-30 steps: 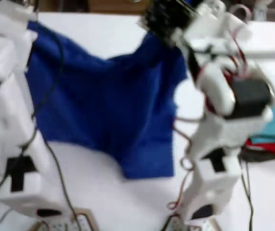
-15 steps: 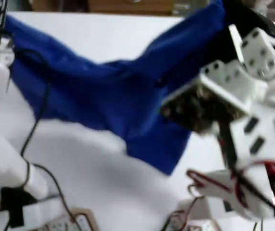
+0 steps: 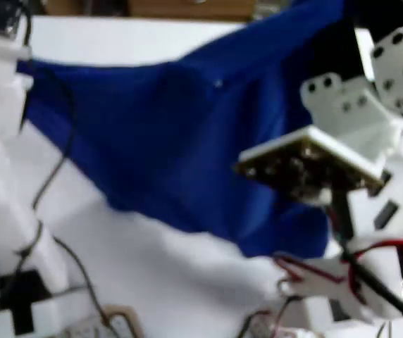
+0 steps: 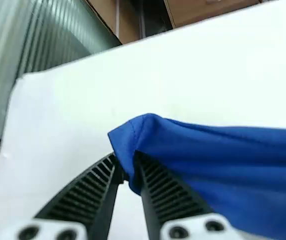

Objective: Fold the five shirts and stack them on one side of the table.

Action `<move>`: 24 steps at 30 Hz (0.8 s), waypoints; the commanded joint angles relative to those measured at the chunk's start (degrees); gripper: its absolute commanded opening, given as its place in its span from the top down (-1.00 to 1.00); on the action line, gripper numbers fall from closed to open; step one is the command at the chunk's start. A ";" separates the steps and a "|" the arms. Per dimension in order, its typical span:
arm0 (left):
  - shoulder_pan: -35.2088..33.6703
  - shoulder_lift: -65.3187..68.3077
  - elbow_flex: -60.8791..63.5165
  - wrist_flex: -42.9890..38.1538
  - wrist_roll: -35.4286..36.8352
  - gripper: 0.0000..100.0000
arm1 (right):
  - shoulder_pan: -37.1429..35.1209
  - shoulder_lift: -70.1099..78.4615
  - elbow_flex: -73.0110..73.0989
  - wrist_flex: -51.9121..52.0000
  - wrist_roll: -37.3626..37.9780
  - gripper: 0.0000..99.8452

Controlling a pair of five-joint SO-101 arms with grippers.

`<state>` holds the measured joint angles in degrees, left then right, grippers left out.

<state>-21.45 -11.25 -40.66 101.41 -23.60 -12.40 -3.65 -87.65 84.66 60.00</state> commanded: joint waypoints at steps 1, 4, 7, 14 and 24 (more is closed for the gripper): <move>-0.35 -5.63 4.97 -1.14 1.58 0.96 | 0.66 -1.10 0.18 -2.42 0.00 0.96; 0.44 -12.57 14.29 -5.98 1.49 0.96 | 0.66 -0.92 0.18 -2.68 0.00 0.96; 1.14 -19.87 29.93 -12.31 1.23 0.96 | 0.66 -0.92 0.18 -2.68 0.00 0.96; 0.88 -37.89 48.04 -19.96 -0.62 0.96 | 0.66 -2.51 -0.44 -2.42 0.00 0.96; 0.79 -40.00 35.82 -10.37 -1.14 0.96 | 0.57 -8.84 0.18 -0.40 0.00 0.96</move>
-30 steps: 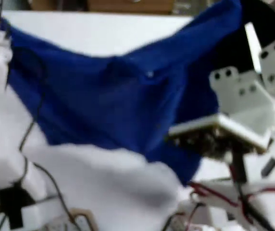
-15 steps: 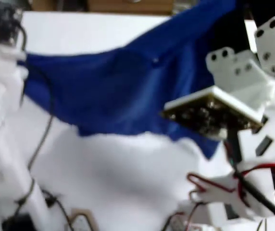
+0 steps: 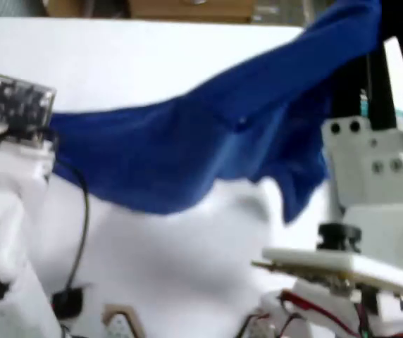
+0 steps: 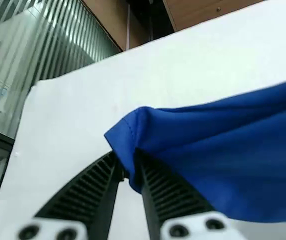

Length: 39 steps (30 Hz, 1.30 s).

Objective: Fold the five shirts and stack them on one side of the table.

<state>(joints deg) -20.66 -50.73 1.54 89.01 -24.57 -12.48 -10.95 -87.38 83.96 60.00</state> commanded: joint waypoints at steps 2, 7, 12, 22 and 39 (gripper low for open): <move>0.00 -0.53 -9.27 3.43 -0.18 0.96 | 0.66 -2.07 -0.09 0.40 0.00 0.96; 0.00 -0.53 -10.24 6.07 -0.18 0.96 | 0.66 -2.68 -0.09 0.75 0.00 0.96; 0.00 -0.53 -10.59 6.15 -0.18 0.96 | 0.66 -2.68 -0.09 1.19 0.00 0.96; 0.00 1.23 -9.01 3.60 -0.18 0.96 | 0.57 -2.51 6.59 1.80 -0.26 0.96; 0.00 7.21 -20.35 11.96 1.41 0.96 | 0.31 -9.01 11.87 0.48 -4.04 0.96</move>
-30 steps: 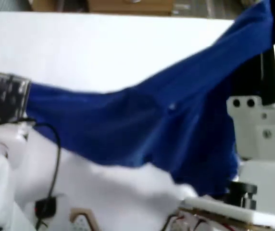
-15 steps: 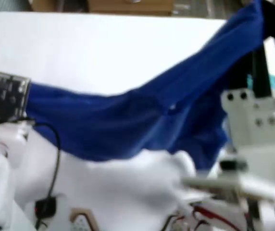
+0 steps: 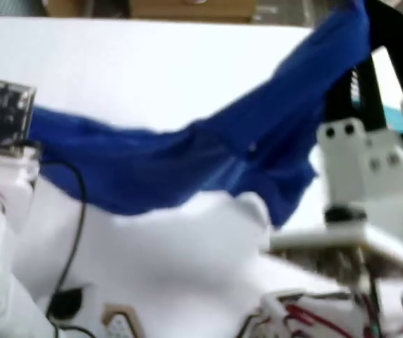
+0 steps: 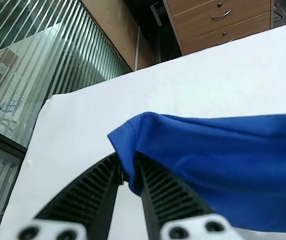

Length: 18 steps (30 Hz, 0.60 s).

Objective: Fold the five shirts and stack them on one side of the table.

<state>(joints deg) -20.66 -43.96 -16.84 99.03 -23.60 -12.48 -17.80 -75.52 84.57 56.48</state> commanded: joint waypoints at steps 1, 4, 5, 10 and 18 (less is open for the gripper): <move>0.00 0.44 -1.98 2.64 0.44 0.96 | 0.31 -2.59 0.00 0.57 -0.53 0.96; 0.00 -1.32 -1.98 2.99 0.44 0.96 | 0.31 -4.18 0.00 1.98 -0.53 0.96; 0.00 -2.55 -1.98 2.99 0.44 0.96 | 0.31 -4.79 0.00 2.24 -0.53 0.96; 0.00 -5.89 -1.36 2.99 0.44 0.96 | 0.31 -5.41 0.00 2.24 -0.44 0.96; 0.09 -0.09 12.44 -7.74 0.44 0.96 | 0.31 0.40 7.82 1.89 -0.70 0.96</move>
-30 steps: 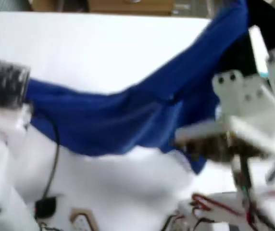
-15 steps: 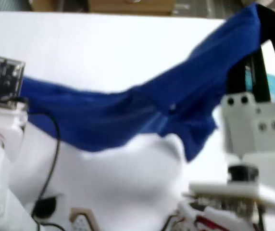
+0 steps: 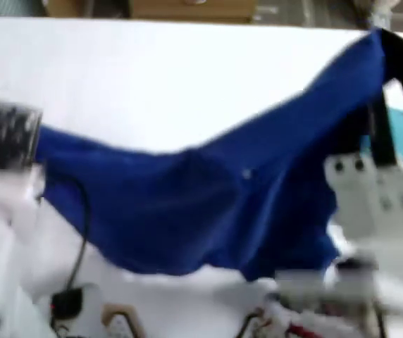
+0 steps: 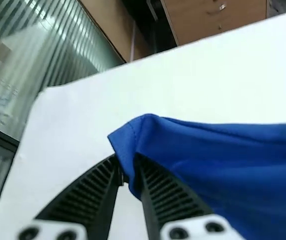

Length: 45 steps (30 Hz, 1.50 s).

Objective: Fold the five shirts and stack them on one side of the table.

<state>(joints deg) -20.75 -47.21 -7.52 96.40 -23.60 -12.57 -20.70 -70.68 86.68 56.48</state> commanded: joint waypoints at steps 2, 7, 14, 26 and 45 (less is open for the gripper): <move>0.35 6.15 4.70 -8.35 0.44 0.96 | 0.31 5.32 5.63 -0.31 -0.70 0.96; 0.53 16.62 4.97 -14.77 0.44 0.96 | 0.31 13.05 11.16 -0.48 -1.32 0.96; 3.16 33.58 4.62 -26.20 0.44 0.96 | 0.75 28.62 16.53 -8.48 -3.08 0.96; 5.80 65.49 -30.81 -21.45 0.18 0.96 | 4.35 41.71 16.53 -19.91 -2.90 0.96; 8.26 89.67 -65.01 5.63 0.00 0.96 | 6.73 41.63 16.62 -12.35 -2.55 0.96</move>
<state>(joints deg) -13.10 42.99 -68.53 97.54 -23.34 -6.07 22.02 -53.27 69.80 53.76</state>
